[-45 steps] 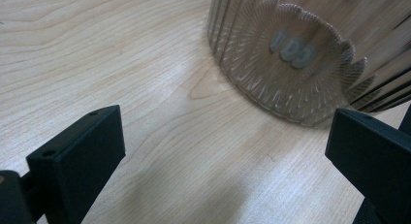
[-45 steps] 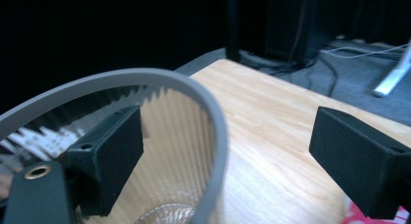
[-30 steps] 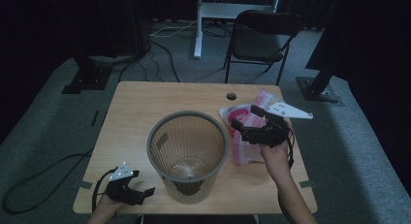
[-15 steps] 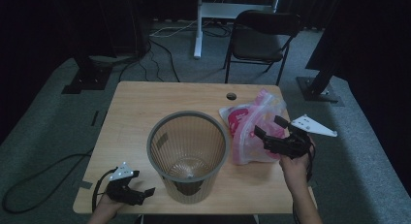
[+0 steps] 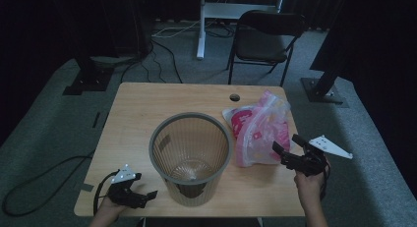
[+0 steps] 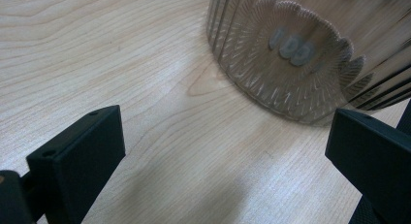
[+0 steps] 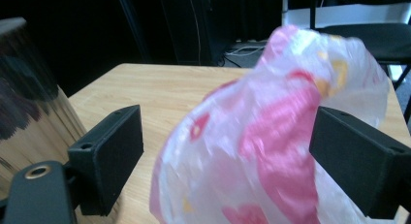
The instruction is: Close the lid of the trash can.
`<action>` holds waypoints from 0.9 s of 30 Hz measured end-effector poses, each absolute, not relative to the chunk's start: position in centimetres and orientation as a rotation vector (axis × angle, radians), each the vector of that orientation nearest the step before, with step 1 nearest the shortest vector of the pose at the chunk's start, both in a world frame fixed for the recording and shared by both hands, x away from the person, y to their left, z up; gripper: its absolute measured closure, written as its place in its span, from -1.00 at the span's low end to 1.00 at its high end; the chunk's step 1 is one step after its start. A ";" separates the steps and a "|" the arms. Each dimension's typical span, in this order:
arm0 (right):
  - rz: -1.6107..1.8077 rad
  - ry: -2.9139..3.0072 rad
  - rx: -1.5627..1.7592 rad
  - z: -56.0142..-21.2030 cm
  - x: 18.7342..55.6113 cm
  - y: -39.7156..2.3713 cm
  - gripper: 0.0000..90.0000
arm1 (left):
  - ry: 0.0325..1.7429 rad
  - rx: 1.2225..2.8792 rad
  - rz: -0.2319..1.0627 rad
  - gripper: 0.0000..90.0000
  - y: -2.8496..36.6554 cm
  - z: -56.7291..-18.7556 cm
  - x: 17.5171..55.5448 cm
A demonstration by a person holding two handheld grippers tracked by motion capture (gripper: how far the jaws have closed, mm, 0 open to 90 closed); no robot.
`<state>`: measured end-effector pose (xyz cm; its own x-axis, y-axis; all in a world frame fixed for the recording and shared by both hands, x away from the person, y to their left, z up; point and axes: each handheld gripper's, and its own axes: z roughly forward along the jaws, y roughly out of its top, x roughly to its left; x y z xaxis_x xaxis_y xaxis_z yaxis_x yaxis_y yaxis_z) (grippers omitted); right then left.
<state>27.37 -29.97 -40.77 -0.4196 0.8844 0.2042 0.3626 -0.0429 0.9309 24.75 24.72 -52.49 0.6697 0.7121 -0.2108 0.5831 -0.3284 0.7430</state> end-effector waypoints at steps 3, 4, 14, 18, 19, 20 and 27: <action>1.445 1.763 1.337 -42.0 27.2 -30.5 -0.74 | 0.998 2.038 0.192 -0.99 24.8 -52.5 24.8; 1.452 1.755 1.343 -42.4 27.2 -30.7 -0.74 | 0.998 2.038 0.192 -0.99 24.7 -52.5 24.8; 1.394 1.719 1.405 -46.3 26.9 -32.8 -0.74 | 1.001 2.043 0.190 -0.98 24.8 -52.5 24.7; 1.407 1.697 1.406 -47.5 26.5 -33.6 -0.74 | 1.003 2.046 0.187 -0.99 24.7 -52.5 24.7; 1.408 1.697 1.398 -47.8 26.4 -33.8 -0.74 | 1.003 2.045 0.186 -0.99 24.7 -52.5 24.7; 1.395 1.695 1.397 -48.1 26.2 -34.0 -0.74 | 1.004 2.044 0.187 -0.99 24.8 -52.5 24.7; 1.349 1.693 1.420 -49.8 25.6 -35.6 -0.74 | 1.001 2.047 0.185 -0.98 24.7 -52.5 24.7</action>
<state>25.57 -35.57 -49.78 -0.2941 0.9375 0.1858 0.3906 -0.0595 0.9186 24.70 24.73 -52.51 0.6718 0.7101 -0.2106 0.5882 -0.3386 0.7344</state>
